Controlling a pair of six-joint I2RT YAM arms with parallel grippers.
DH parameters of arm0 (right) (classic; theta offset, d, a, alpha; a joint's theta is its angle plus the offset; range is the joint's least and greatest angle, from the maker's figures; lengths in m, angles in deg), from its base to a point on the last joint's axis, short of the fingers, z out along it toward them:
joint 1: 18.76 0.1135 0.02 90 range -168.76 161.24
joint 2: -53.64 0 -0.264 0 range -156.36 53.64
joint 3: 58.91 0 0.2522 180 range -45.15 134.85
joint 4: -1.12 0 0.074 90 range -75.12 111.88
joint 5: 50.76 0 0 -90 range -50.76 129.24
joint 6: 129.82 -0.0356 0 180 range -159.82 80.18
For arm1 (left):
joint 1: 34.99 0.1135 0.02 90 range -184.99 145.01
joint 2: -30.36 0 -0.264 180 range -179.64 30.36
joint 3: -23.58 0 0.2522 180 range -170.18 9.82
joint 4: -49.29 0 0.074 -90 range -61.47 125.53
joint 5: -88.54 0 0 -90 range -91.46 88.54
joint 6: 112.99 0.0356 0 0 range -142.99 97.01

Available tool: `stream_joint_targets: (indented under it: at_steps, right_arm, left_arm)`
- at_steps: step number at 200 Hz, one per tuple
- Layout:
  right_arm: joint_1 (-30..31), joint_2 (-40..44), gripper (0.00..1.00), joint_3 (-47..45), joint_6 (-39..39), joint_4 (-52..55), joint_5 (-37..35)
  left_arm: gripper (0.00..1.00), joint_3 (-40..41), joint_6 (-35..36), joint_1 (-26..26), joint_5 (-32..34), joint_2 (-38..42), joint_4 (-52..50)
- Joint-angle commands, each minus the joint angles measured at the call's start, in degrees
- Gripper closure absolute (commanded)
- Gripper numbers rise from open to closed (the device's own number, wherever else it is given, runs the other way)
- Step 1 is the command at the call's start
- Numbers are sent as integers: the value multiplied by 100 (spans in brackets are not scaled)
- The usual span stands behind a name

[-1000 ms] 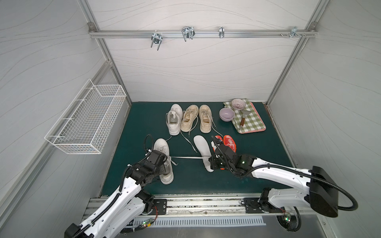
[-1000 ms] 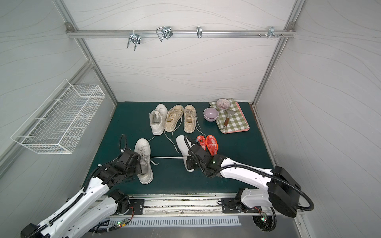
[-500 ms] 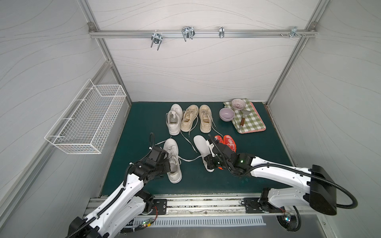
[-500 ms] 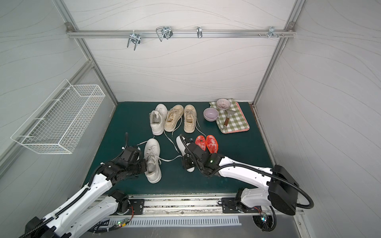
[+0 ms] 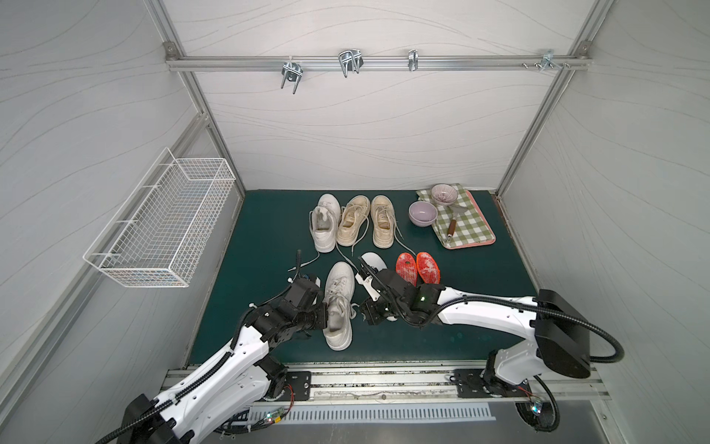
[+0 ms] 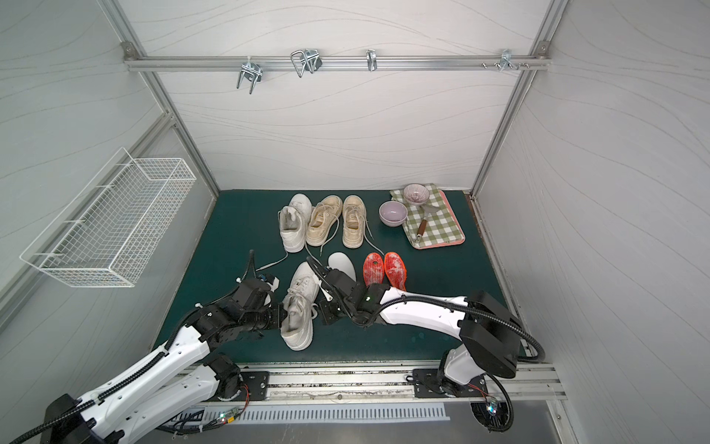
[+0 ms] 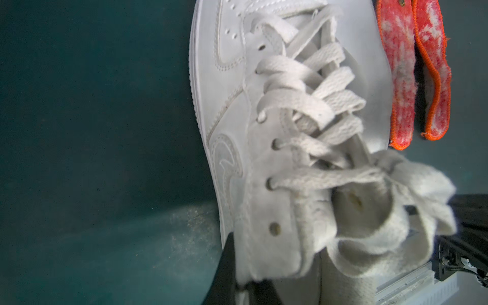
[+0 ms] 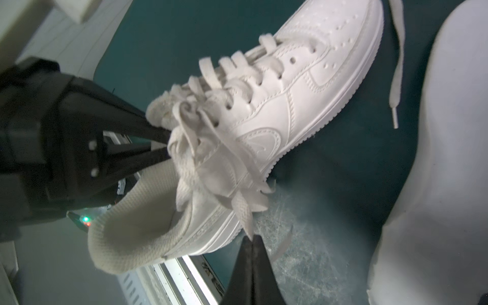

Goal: Remove the insole from the shoe
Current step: Untie the shoelace on the shoe.

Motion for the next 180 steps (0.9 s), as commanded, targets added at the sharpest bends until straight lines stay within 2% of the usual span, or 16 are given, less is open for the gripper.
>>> stream_joint_targets:
  at_steps: [1, 16, 32, 72, 131, 180]
  right_arm:
    - [101, -15, 77, -69, 175, 142, -102]
    - [83, 110, 68, -111, 202, 193, -450]
    - [14, 203, 63, -92, 300, 241, -684]
    - [-336, 75, 63, -24, 419, 0, -468]
    - [-281, -397, 61, -98, 569, -632, 234]
    - [-128, -758, 59, 72, 643, -730, 269]
  left_arm:
    - [100, -105, 121, -32, -95, 84, 715]
    - [100, -107, 144, -61, -123, 49, 733]
    - [100, -106, 169, -106, -116, 51, 729]
    - [100, -87, 205, -221, -118, 84, 749]
    - [100, -78, 214, -232, -155, 115, 781]
    - [100, -69, 223, -232, -346, 45, 890]
